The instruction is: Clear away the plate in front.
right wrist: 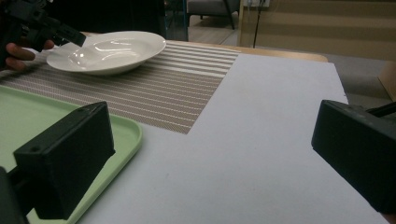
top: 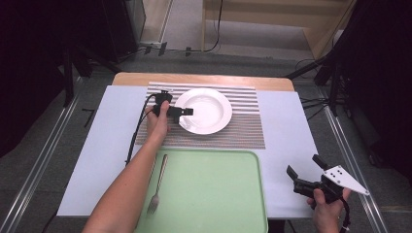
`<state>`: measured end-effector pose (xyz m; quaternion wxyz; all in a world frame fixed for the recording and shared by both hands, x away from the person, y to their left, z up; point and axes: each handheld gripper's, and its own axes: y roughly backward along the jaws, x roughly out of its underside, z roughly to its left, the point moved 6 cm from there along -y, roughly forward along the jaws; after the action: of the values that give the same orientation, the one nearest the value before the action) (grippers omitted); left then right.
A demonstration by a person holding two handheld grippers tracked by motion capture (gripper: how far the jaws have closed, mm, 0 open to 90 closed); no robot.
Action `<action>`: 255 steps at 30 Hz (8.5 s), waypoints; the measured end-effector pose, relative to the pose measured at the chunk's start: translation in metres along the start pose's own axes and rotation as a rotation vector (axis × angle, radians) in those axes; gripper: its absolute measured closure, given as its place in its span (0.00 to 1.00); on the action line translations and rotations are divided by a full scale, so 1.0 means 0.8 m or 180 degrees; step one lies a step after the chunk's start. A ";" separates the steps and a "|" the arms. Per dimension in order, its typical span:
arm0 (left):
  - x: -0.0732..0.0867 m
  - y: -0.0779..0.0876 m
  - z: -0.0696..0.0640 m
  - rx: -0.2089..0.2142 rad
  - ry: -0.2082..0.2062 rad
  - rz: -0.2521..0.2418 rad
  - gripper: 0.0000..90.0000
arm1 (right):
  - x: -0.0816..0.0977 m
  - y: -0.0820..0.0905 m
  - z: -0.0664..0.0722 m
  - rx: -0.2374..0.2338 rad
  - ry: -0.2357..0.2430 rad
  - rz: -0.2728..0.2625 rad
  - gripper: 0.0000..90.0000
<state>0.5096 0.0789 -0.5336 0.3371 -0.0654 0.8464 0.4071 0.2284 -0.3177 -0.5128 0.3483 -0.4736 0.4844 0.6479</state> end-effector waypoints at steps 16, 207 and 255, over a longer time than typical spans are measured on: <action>-0.001 -0.009 0.004 -0.0024 0.0314 -0.0011 0.31 | 0.000 -0.002 0.000 0.0003 0.0029 -0.0003 0.00; 0.179 0.172 -0.125 0.1055 -0.0073 0.0125 0.91 | -0.002 0.001 0.005 0.0046 0.0080 0.0001 0.00; 0.221 0.126 -0.124 0.0543 -0.0450 0.0895 0.78 | -0.002 0.001 0.005 0.0069 0.0106 -0.0013 0.00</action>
<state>0.2844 0.1016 -0.5349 0.3398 0.1112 0.8528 0.3806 0.2270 -0.3144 -0.5103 0.3466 -0.4816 0.4960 0.6339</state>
